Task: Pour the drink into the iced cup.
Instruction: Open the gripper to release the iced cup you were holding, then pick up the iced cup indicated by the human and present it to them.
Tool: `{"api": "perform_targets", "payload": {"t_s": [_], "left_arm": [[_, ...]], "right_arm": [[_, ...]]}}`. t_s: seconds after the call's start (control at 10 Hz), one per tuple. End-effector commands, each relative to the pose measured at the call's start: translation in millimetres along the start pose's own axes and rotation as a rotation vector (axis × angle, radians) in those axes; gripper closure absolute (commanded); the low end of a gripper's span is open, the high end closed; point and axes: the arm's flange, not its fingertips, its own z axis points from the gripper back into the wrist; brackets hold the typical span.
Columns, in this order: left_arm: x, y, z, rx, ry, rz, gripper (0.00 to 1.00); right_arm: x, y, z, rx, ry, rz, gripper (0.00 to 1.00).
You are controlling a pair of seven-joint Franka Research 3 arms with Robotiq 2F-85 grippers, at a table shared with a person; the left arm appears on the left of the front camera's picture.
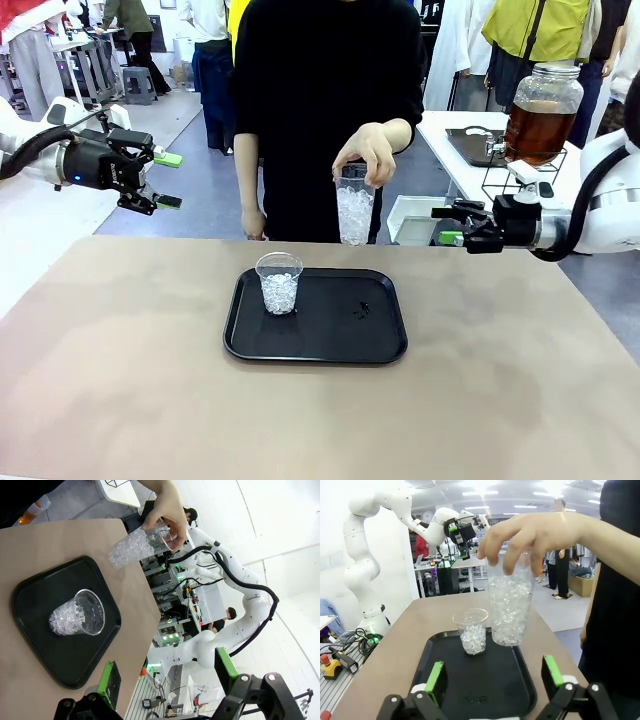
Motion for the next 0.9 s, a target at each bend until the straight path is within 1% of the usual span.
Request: {"api": "perform_targets", "payload": {"t_s": [0.0, 0.1, 0.8], "left_arm": [[0.2, -1.6, 0.0, -0.001, -0.001, -0.01, 0.0], [0.2, -1.6, 0.0, -0.001, -0.001, -0.01, 0.0], [0.2, -1.6, 0.0, -0.001, -0.001, -0.01, 0.0]], "right_arm": [[0.0, 12.1, -4.4, -0.021, 0.003, 0.024, 0.0], [0.0, 0.0, 0.0, 0.0, 0.0, 0.0, 0.0], [0.0, 0.0, 0.0, 0.0, 0.0, 0.0, 0.0]]}}
